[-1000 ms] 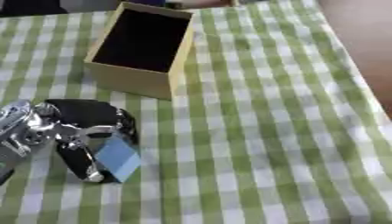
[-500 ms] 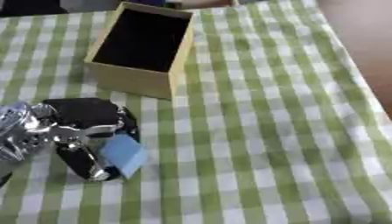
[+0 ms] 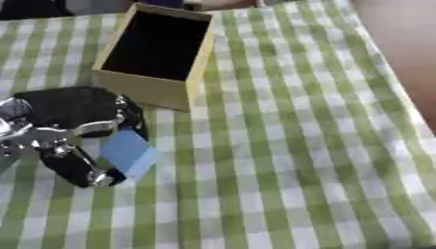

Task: Pick up objects on the table and place them in the box.

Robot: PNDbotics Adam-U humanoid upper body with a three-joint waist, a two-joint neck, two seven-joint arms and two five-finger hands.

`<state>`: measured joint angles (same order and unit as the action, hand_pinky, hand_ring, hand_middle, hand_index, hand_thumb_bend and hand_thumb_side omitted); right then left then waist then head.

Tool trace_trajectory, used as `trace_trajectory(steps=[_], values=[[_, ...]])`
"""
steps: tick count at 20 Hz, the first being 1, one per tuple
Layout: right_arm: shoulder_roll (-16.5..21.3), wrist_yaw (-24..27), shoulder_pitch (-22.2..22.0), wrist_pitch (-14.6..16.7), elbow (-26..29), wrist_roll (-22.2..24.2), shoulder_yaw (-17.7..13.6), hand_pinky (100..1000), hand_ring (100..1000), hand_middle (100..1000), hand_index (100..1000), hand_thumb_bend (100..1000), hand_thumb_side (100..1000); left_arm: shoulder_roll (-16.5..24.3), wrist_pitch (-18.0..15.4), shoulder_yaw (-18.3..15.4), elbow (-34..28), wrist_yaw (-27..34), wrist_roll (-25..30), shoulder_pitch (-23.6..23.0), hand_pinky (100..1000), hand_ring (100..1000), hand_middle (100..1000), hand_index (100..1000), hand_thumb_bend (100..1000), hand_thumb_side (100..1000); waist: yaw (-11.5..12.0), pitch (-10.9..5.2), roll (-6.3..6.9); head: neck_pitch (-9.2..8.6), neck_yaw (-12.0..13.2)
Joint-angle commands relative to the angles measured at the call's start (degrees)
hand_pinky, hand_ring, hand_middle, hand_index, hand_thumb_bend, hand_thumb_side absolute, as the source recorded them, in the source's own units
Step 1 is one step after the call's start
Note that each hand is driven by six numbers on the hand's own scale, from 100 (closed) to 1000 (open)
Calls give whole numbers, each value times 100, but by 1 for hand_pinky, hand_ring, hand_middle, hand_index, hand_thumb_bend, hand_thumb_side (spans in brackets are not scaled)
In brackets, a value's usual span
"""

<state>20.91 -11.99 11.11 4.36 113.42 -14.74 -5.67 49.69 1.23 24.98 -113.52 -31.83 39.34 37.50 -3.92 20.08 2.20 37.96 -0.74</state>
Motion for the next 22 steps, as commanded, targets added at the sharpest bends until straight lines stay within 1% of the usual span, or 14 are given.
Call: trace_trajectory(steps=[1, 3, 5, 8, 11, 17, 22], values=[[73, 1, 46, -2, 117, -3, -53, 681, 780, 739, 874, 100, 1000, 150, 57, -244, -107, 185, -51, 266, 534, 583, 553, 615, 100, 100, -3, -141, 1, -70, -31], [78, 2, 53, 1, 117, 0, -51, 681, 781, 739, 874, 100, 1000, 110, 139, -319, -101, 352, -26, 471, 514, 558, 531, 590, 100, 100, -8, -142, 5, -73, -29], [85, 4, 59, 3, 117, 5, -49, 682, 781, 739, 874, 100, 1000, 12, 247, -383, 44, 506, 2, 759, 507, 552, 527, 584, 100, 100, -24, -139, 10, -79, -18], [92, 5, 65, 0, 117, 8, -49, 681, 781, 739, 874, 100, 1000, -179, 295, -429, 503, 604, -14, 1189, 505, 548, 522, 578, 100, 100, -48, -125, 24, -96, 4], [97, 4, 73, -2, 117, 9, -51, 681, 781, 739, 874, 100, 1000, -426, 203, -444, 1128, 498, -105, 1617, 497, 542, 512, 566, 100, 100, -74, -101, 41, -124, 8], [88, 7, 107, 4, 117, 15, -51, 681, 782, 739, 875, 100, 1000, -1003, -173, -538, 2522, 4, -439, 2405, 491, 534, 501, 553, 100, 100, -178, -43, 61, -171, 49], [62, 16, 131, 5, 117, 24, -47, 681, 782, 739, 875, 100, 1000, -1488, -453, -724, 3750, -771, -762, 2860, 493, 536, 502, 554, 100, 100, -290, 46, 57, -234, 178]])
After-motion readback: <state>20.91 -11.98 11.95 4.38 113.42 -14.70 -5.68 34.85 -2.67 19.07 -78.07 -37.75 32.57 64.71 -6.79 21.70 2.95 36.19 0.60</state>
